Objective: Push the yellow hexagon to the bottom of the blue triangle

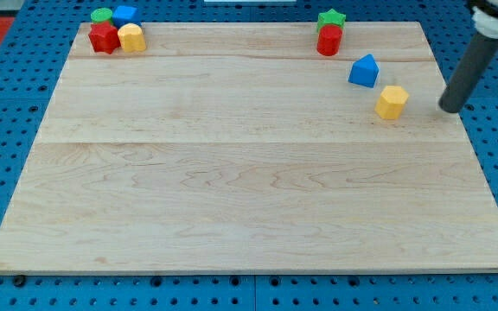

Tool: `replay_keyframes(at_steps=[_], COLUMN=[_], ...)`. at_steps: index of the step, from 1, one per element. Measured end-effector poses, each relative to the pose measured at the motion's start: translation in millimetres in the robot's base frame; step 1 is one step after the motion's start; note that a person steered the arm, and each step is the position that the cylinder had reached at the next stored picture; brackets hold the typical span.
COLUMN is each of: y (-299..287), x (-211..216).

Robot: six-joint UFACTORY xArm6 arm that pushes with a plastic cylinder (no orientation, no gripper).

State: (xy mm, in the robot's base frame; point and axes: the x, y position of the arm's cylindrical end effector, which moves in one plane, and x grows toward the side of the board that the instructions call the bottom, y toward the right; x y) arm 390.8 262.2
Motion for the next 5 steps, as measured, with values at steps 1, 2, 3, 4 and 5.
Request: replay_keyframes(at_steps=[1, 2, 3, 4, 5], y=[-54.3, -73.6, -41.4, -11.7, -80.0], x=[0.5, 0.5, 10.4, -4.5, -12.3])
